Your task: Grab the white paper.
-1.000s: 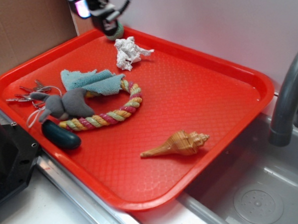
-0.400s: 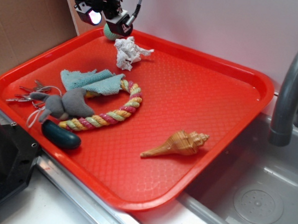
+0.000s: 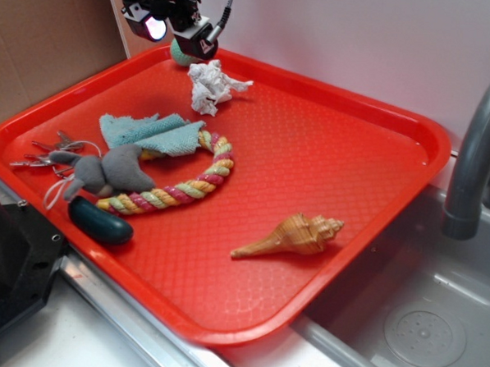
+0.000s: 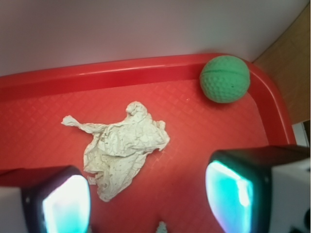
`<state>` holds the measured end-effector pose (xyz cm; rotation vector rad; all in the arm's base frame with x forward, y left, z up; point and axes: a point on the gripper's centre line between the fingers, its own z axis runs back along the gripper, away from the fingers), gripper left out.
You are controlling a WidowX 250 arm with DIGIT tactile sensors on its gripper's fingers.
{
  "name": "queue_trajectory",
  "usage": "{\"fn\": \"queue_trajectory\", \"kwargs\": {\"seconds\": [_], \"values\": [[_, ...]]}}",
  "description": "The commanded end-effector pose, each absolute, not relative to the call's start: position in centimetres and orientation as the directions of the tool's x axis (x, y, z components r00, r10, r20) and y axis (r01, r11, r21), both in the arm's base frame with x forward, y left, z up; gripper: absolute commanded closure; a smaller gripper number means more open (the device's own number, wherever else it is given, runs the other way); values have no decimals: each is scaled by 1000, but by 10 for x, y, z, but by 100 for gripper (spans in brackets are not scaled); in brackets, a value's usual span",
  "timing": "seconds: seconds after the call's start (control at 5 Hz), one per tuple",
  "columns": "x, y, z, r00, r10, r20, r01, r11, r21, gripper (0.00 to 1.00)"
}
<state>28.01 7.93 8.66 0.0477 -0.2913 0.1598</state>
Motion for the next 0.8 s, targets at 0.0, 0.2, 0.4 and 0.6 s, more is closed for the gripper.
{"fn": "queue_trajectory", "kwargs": {"seconds": [0.0, 0.2, 0.4, 0.6], "values": [[315, 83, 52, 963, 149, 225, -184, 972, 145, 0], [324, 84, 38, 965, 113, 235, -143, 983, 114, 0], [324, 80, 36, 970, 105, 221, -134, 983, 122, 0], [317, 81, 46, 965, 120, 232, -151, 981, 120, 100]]}}
